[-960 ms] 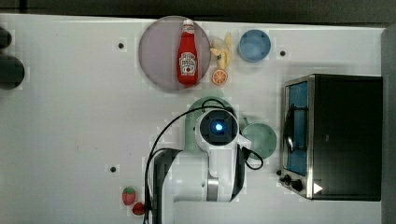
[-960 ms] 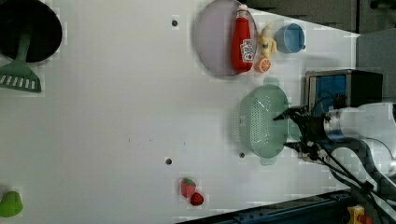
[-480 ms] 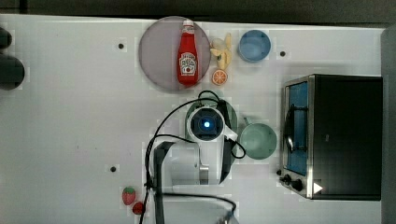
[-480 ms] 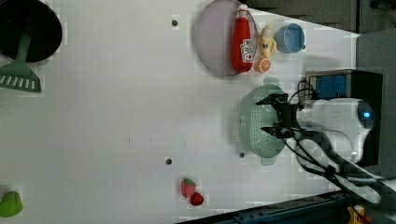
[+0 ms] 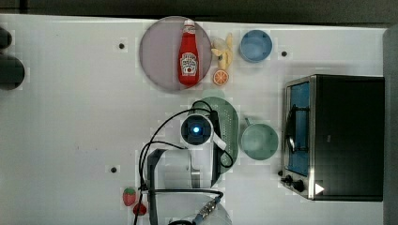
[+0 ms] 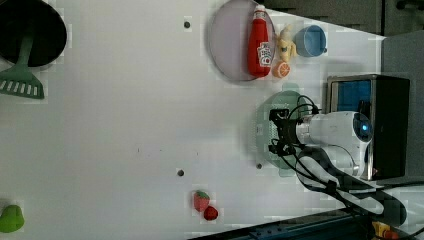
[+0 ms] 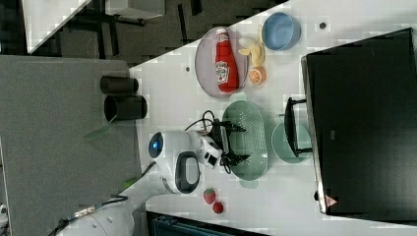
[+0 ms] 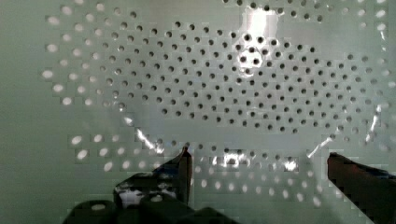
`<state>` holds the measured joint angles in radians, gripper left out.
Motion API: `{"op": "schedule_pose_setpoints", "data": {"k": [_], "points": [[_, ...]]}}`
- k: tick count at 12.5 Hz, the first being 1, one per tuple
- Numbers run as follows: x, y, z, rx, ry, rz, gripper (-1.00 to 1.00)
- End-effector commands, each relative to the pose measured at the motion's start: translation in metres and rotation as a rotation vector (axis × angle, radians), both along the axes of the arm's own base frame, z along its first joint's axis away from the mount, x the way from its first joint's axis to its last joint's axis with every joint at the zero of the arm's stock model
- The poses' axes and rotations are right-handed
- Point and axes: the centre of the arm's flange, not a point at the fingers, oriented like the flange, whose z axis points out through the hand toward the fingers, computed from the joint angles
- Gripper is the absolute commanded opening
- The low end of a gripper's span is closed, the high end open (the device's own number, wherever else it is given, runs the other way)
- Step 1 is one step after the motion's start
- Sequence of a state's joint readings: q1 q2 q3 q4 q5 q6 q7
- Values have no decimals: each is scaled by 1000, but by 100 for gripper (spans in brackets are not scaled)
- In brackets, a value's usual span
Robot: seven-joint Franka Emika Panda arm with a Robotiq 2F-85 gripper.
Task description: Drag strainer right to left.
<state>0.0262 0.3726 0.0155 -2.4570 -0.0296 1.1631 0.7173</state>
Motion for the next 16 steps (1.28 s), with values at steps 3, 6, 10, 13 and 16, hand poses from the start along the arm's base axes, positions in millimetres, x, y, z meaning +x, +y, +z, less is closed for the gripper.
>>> {"op": "schedule_pose_setpoints", "data": {"k": [3,6,10,13,16], "points": [[10,51,16,8,-60,-6,100],[3,87,15,9,-53,-38,100],[-8,137,13,12,-49,-48,100],[-10,165,11,14,-52,-78,100],[-3,192,7,20,-62,-85,100]]}}
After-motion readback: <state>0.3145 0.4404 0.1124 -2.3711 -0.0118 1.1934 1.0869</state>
